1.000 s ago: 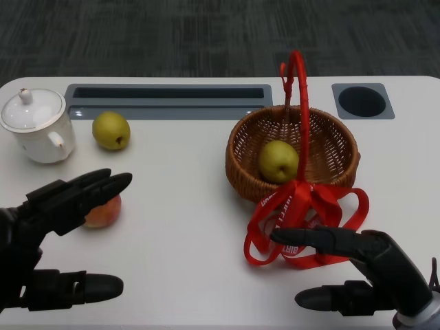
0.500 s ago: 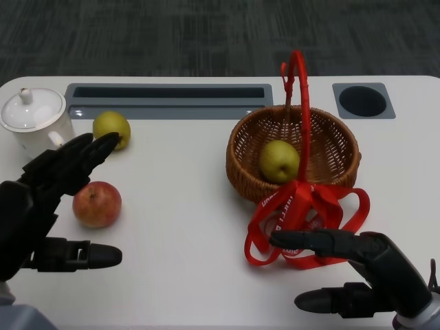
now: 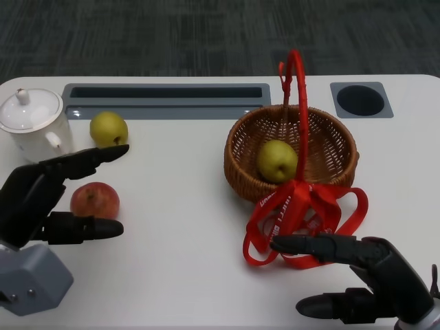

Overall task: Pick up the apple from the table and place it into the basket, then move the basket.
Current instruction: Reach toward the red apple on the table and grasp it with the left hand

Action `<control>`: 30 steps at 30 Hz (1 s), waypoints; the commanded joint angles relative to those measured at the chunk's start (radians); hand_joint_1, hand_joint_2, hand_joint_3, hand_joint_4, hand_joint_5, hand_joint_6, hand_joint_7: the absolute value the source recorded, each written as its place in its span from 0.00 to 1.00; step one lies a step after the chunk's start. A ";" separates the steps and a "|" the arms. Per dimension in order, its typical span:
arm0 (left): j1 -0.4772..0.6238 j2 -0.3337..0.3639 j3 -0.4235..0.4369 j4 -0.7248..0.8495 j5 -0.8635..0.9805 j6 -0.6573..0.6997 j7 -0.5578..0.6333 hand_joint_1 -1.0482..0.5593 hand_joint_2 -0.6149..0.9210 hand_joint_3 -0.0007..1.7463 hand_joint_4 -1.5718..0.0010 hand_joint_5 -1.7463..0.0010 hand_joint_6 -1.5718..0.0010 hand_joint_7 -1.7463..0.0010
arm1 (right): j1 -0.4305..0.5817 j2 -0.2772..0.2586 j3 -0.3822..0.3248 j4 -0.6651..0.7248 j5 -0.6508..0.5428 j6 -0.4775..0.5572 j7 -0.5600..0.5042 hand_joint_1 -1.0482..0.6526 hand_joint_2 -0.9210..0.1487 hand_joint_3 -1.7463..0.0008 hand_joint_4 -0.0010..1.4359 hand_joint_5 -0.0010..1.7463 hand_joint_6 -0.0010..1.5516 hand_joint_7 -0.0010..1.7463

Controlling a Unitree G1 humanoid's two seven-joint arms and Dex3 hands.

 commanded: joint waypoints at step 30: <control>-0.159 0.071 -0.209 0.302 0.091 0.087 0.297 0.30 0.84 0.00 0.58 1.00 0.61 1.00 | 0.023 -0.025 -0.009 -0.043 0.014 0.021 0.003 0.32 0.09 1.00 0.55 0.00 0.45 0.00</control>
